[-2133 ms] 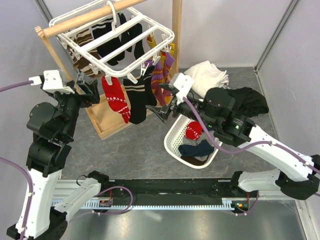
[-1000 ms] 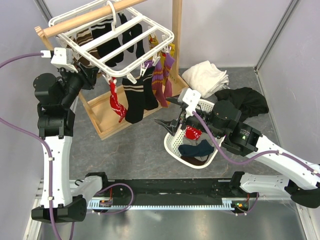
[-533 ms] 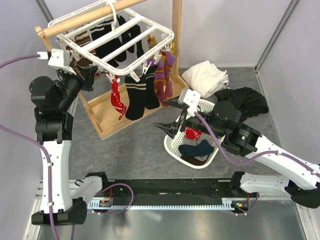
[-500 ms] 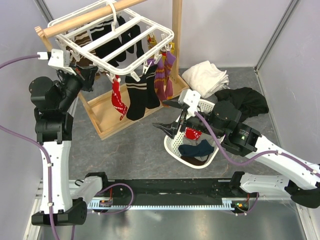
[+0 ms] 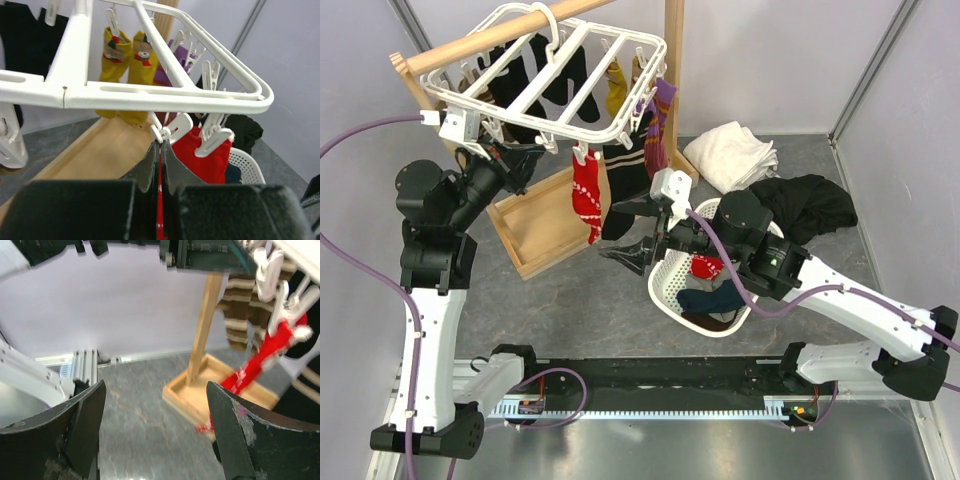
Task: Clip the socks to the hanger
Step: Open the clamp at the hanger.
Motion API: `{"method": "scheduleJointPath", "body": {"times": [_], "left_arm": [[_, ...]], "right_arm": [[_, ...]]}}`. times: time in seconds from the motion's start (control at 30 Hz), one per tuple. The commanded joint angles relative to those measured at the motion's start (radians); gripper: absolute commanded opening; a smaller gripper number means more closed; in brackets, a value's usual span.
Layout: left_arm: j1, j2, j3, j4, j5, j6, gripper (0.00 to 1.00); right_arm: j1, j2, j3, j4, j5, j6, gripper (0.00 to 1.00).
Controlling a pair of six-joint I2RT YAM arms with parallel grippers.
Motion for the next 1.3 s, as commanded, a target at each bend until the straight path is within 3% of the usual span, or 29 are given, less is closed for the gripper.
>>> {"method": "scheduleJointPath", "body": {"times": [0.0, 0.23, 0.6, 0.8, 1.03, 1.13, 1.27], "left_arm": [[-0.038, -0.029, -0.004, 0.014, -0.003, -0.081, 0.02], [-0.047, -0.017, 0.015, -0.01, -0.041, -0.17, 0.02], [-0.05, -0.028, 0.032, -0.029, -0.134, -0.19, 0.02], [-0.05, -0.032, 0.038, -0.055, -0.185, -0.138, 0.23], [-0.05, -0.017, 0.048, -0.052, -0.222, -0.093, 0.57], [-0.052, -0.008, 0.051, -0.035, -0.257, -0.064, 0.65], [-0.053, 0.0, 0.059, -0.023, -0.302, -0.032, 0.65]], "right_arm": [[0.003, 0.05, 0.079, 0.144, -0.059, 0.015, 0.89], [0.003, 0.178, 0.165, 0.279, -0.035, -0.072, 0.89], [0.001, 0.383, 0.309, 0.316, 0.026, -0.159, 0.87], [-0.011, 0.436, 0.328, 0.302, 0.069, -0.187, 0.87], [-0.023, 0.439, 0.317, 0.302, 0.137, -0.213, 0.87], [-0.025, 0.437, 0.308, 0.308, 0.154, -0.219, 0.88], [-0.031, 0.437, 0.301, 0.309, 0.171, -0.224, 0.89]]}}
